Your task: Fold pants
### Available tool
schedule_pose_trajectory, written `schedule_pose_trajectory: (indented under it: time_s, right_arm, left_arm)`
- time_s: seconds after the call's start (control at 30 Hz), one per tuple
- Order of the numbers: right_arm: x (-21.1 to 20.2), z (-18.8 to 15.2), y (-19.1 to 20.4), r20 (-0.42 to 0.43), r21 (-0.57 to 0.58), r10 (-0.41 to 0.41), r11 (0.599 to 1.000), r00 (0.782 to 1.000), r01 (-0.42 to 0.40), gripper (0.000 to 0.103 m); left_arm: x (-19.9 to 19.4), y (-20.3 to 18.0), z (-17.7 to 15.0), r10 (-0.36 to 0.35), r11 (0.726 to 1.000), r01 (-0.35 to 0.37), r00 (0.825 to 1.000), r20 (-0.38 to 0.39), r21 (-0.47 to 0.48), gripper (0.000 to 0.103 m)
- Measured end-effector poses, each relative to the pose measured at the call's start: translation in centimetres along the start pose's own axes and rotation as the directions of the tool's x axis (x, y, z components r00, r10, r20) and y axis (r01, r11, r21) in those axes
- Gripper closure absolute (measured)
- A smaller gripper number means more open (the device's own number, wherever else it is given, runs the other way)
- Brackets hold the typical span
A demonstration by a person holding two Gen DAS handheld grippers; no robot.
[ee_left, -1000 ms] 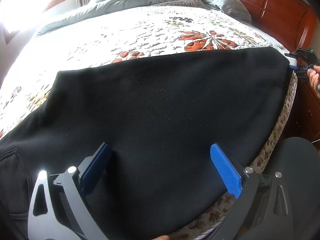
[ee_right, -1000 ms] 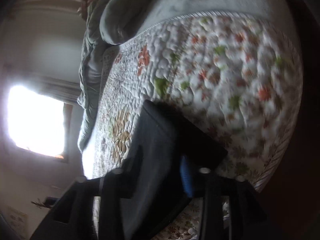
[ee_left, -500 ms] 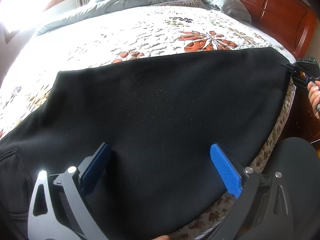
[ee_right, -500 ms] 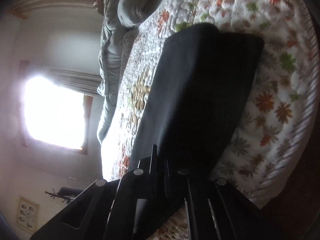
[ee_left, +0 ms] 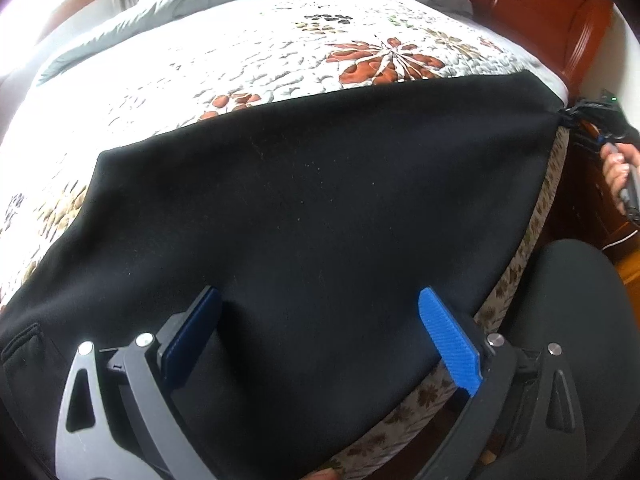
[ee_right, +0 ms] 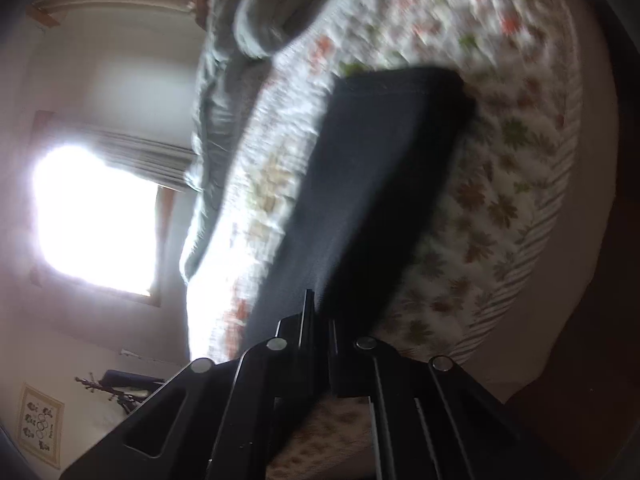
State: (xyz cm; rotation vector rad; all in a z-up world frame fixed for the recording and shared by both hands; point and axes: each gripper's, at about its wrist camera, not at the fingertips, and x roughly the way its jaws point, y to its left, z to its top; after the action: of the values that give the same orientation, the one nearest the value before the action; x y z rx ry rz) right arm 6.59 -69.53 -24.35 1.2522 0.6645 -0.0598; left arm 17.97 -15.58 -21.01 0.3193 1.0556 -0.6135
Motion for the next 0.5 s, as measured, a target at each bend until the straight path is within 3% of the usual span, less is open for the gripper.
schedule_pose_trajectory:
  time_s: [0.07, 0.1, 0.13, 0.17, 0.3, 0.37, 0.43, 0.5]
  right_arm:
    - [-0.1, 0.4, -0.8, 0.002, 0.026, 0.065, 0.998, 0.998, -0.065, 0.096]
    - [-0.8, 0.7, -0.9, 0.025, 0.027, 0.089, 0.996, 0.996, -0.09, 0.088]
    - [-1.4, 0.9, -1.0, 0.041, 0.024, 0.108, 0.994, 0.993, -0.109, 0.071]
    - [-2.3, 1.5, -1.0, 0.069, 0.019, 0.116, 0.993, 0.991, -0.117, 0.067]
    - [-4.4, 3.8, -2.2, 0.146, 0.065, 0.11, 0.991, 0.983, -0.121, 0.063]
    - [-4.7, 4.7, -2.7, 0.164, 0.075, 0.104, 0.99, 0.981, -0.118, 0.066]
    - [-4.6, 5.5, -2.5, 0.168, 0.05, 0.066, 0.996, 0.984, -0.075, 0.098]
    - [-4.2, 6.0, -2.2, 0.162, 0.017, 0.025, 0.999, 0.986, -0.028, 0.098]
  left_arm:
    - [0.2, 0.0, 0.1, -0.003, 1.0, 0.003, 1.0, -0.005, 0.0, 0.005]
    - [0.2, 0.0, 0.1, -0.003, 1.0, 0.003, 1.0, 0.0, 0.005, 0.004]
    - [0.2, 0.0, 0.2, -0.003, 1.0, 0.003, 1.0, 0.0, 0.006, 0.004]
    - [0.2, 0.0, 0.2, -0.003, 1.0, 0.003, 1.0, 0.004, 0.005, 0.004]
    - [0.1, 0.0, 0.0, -0.003, 1.0, 0.003, 1.0, 0.021, 0.01, 0.004]
    - [-0.2, 0.0, -0.1, -0.01, 1.0, 0.009, 0.999, 0.036, 0.003, 0.004]
    - [-0.5, 0.1, -0.3, -0.021, 1.0, 0.022, 0.999, 0.048, -0.005, 0.005]
    - [-1.0, 0.0, -0.6, -0.049, 0.999, 0.049, 0.997, 0.063, -0.001, 0.005]
